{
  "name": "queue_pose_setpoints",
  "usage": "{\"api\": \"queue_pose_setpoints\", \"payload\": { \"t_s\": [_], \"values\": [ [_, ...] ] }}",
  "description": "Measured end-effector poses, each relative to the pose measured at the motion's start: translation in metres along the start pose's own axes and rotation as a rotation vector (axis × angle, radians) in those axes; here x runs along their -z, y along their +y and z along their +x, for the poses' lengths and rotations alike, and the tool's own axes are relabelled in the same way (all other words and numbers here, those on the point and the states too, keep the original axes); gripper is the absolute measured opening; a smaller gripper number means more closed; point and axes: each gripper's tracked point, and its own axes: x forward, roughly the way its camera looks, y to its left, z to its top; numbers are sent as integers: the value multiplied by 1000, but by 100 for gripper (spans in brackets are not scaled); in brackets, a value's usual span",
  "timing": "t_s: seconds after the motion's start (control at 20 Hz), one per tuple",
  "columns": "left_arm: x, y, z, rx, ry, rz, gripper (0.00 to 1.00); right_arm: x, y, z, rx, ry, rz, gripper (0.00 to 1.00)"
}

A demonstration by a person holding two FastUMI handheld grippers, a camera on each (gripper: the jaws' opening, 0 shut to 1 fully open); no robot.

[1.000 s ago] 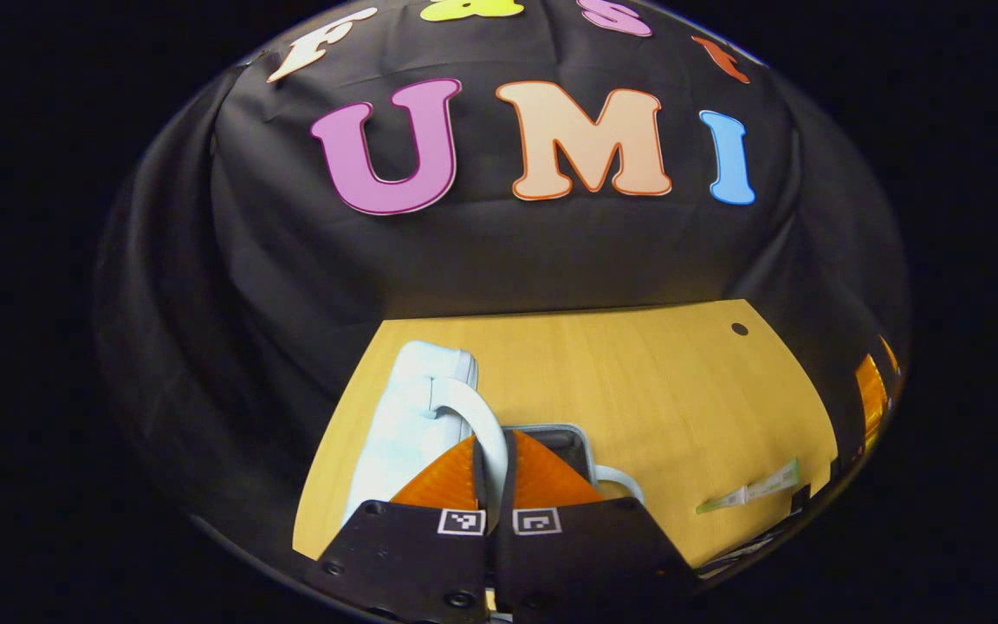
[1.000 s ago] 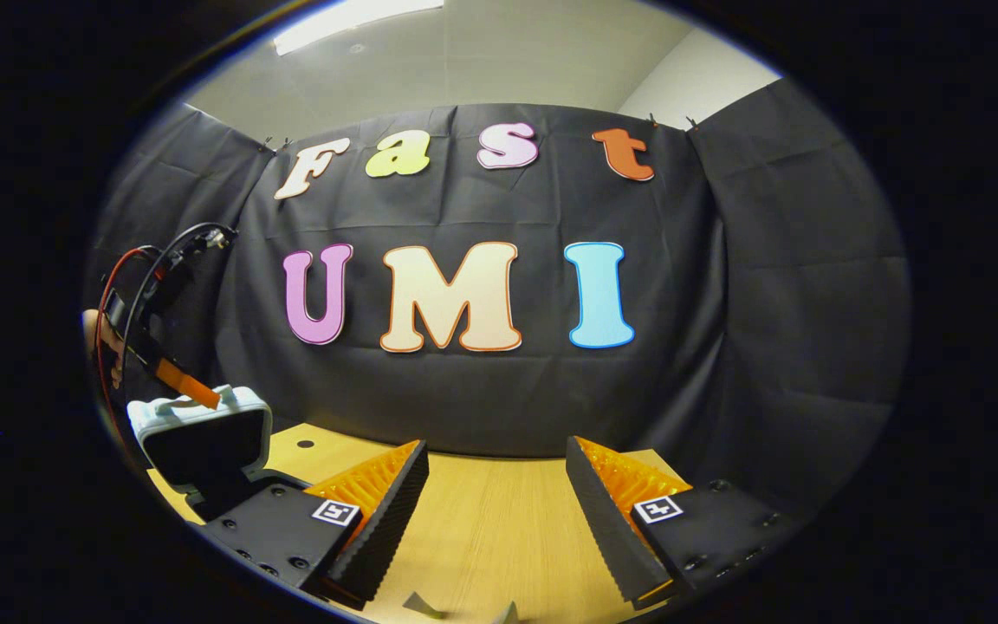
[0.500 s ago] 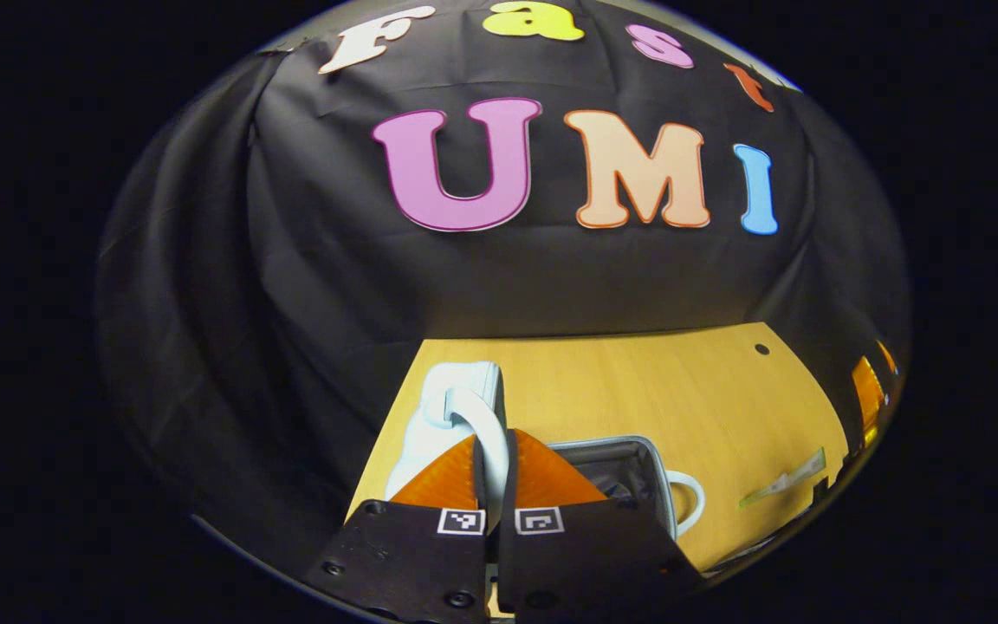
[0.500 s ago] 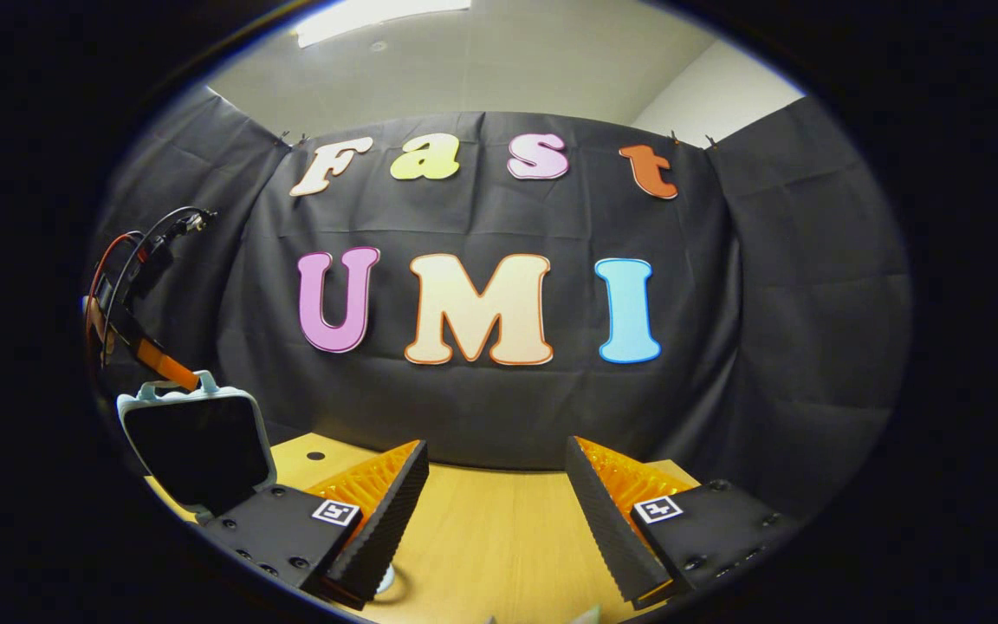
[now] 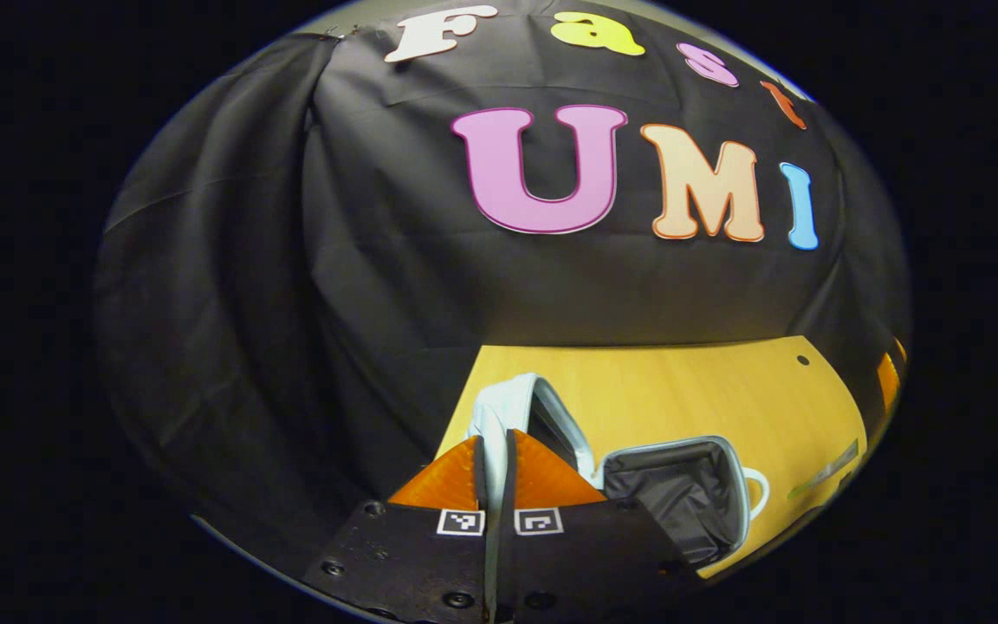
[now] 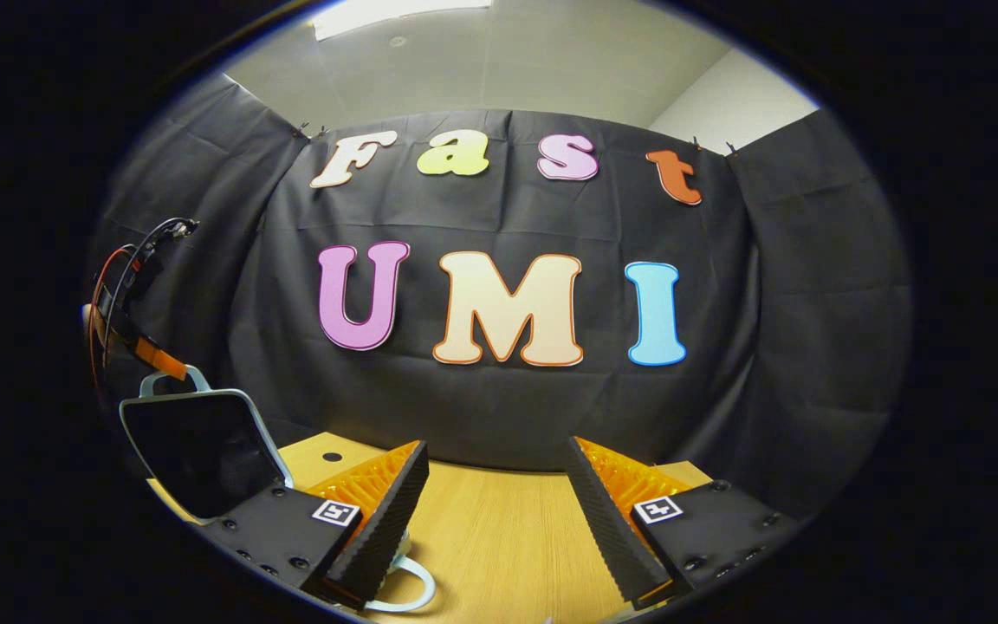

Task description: First open the suitcase, pack the skin care products into it, and then close the suitcase.

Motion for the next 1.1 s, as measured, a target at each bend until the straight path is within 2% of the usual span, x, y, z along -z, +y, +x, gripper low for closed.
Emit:
{"api": "queue_pose_setpoints", "payload": {
  "t_s": [0.45,0.8,1.1],
  "values": [
    [62,72,34,-73,112,-133,0,9,26,5,-21,30,-36,99],
    [102,101,54,-127,164,-144,0,10,27,4,-19,39,-50,98],
    [144,118,69,-204,178,-170,0,13,11,-2,-3,53,-72,98]
  ]
}}
